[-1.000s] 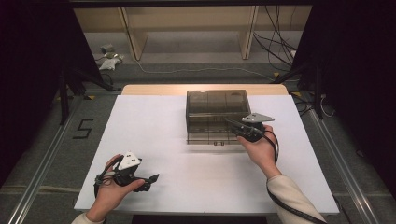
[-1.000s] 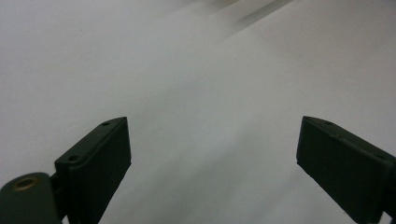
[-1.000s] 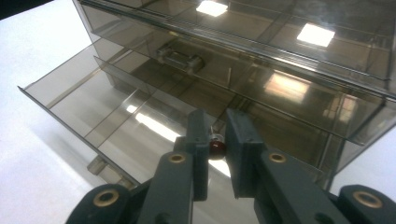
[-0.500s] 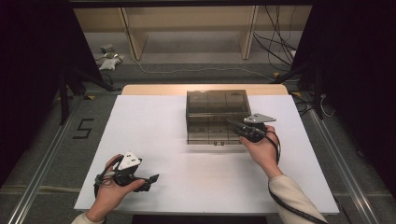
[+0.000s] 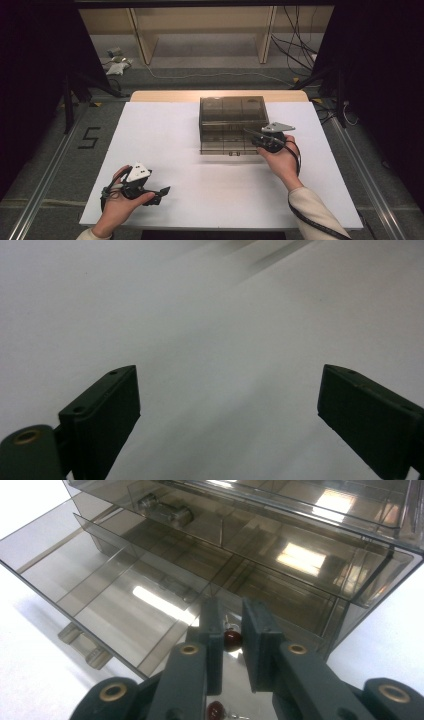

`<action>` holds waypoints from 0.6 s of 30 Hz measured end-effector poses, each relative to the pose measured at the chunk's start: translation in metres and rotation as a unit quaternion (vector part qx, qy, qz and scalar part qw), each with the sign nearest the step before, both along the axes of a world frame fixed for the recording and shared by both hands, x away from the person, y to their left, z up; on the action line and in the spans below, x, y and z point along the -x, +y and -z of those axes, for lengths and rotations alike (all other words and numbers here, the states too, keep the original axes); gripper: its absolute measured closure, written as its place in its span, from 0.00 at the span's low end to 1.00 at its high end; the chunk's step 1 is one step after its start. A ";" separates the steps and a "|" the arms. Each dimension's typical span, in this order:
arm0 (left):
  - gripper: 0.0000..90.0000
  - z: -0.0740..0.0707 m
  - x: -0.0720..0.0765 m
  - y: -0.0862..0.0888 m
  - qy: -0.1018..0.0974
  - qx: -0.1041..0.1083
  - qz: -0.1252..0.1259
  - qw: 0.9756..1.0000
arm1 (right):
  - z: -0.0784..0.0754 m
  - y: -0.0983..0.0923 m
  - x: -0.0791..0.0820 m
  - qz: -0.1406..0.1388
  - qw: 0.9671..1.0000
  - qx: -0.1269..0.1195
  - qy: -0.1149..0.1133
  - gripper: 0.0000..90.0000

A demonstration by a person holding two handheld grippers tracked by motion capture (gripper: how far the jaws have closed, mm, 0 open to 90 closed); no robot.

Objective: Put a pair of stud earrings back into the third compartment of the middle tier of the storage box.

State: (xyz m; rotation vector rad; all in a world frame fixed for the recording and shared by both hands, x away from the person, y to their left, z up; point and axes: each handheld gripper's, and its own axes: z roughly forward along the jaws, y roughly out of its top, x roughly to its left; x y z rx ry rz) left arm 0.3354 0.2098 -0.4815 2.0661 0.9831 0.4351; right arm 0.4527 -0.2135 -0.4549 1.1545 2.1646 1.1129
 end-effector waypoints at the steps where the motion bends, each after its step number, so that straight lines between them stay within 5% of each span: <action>1: 0.11 0.000 0.000 0.000 0.000 0.000 0.000 1.000 | 0.000 0.000 0.000 0.000 1.000 0.001 0.000 0.89; 18: 0.11 0.000 0.000 0.000 0.000 0.000 0.000 1.000 | 0.004 -0.004 -0.001 0.003 1.000 0.011 0.004 0.89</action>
